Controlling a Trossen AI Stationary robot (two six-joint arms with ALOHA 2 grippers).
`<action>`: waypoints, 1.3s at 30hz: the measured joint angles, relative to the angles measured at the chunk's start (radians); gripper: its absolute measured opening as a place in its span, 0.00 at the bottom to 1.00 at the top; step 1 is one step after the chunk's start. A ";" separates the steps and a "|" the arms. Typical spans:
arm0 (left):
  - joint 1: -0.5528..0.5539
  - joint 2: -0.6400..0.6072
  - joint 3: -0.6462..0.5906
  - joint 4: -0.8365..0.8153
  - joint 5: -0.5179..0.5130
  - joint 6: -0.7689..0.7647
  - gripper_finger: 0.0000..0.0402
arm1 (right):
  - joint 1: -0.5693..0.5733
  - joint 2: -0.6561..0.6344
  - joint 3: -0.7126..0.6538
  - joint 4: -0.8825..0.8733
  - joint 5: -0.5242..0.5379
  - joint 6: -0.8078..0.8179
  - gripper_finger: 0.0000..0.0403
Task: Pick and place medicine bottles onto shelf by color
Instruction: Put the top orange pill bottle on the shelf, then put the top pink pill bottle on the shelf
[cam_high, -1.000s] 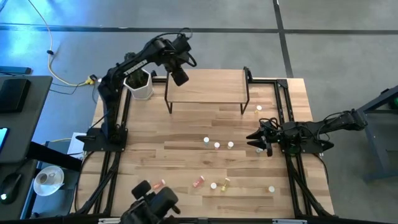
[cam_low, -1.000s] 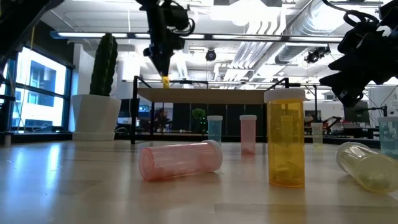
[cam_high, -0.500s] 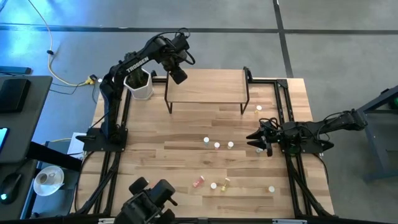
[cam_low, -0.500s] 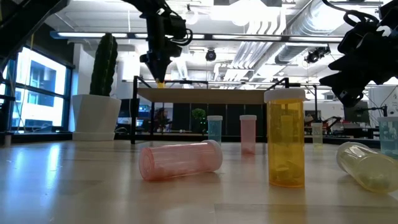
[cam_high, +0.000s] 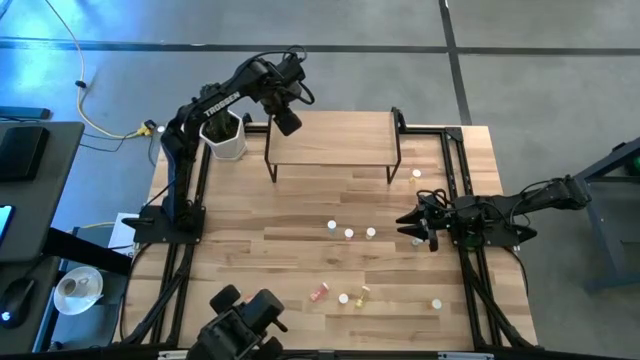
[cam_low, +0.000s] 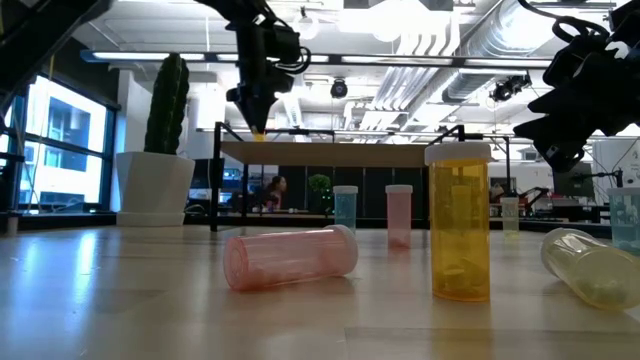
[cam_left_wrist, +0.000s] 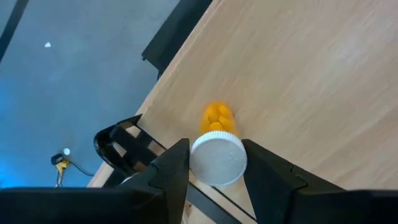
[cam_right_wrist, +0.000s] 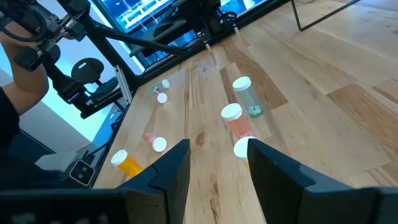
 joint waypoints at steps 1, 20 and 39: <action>0.000 0.001 0.000 0.000 0.000 0.000 0.35 | 0.000 0.000 0.000 0.000 0.000 0.000 0.38; -0.002 -0.004 0.020 -0.007 -0.004 0.020 0.38 | 0.000 0.000 0.000 0.000 0.000 0.000 0.38; -0.036 -0.095 0.163 -0.091 0.050 0.034 0.38 | 0.000 0.000 0.000 0.000 0.000 0.000 0.38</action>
